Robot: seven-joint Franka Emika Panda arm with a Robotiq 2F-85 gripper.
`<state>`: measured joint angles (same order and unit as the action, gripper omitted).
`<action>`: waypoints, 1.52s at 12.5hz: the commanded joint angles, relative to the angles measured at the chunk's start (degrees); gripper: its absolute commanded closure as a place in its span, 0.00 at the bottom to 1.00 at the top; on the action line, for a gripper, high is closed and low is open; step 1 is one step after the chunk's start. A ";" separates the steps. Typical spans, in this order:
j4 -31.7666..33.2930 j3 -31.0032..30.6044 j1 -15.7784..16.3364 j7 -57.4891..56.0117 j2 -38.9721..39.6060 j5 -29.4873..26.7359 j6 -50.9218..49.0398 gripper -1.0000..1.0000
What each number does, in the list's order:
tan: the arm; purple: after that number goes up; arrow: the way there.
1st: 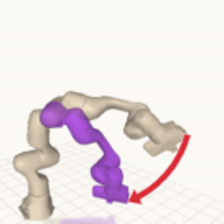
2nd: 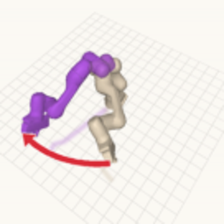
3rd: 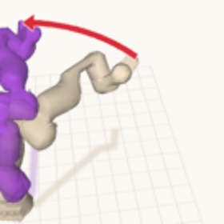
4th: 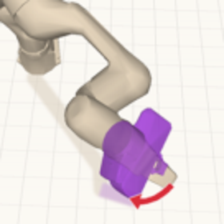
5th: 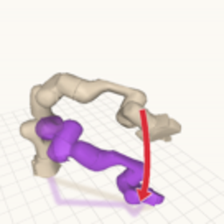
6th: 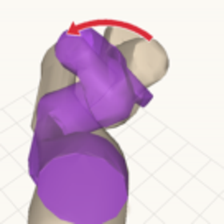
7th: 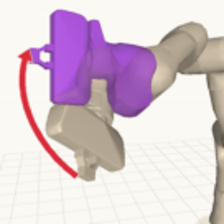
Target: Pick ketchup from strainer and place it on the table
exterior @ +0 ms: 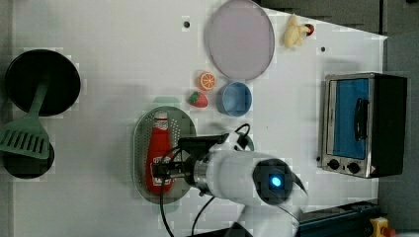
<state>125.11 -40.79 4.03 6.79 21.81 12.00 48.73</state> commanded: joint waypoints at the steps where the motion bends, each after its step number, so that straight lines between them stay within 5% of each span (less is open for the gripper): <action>1: -0.42 -0.10 -0.12 7.28 2.35 3.53 2.86 0.00; 9: -2.10 3.43 2.09 14.15 11.80 12.92 8.09 0.00; 10: -2.37 4.10 2.56 14.15 12.40 13.10 8.09 0.04; 13: -2.70 4.57 3.30 14.15 12.65 13.17 8.88 0.40; 14: -2.55 4.30 3.07 14.15 11.93 13.07 8.42 0.40; 16: -2.29 2.66 2.05 14.11 9.12 11.88 4.05 0.40; 19: -2.98 -3.34 -1.74 13.42 2.73 1.50 -0.23 0.40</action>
<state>123.88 -41.15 4.27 18.60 29.12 13.88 48.54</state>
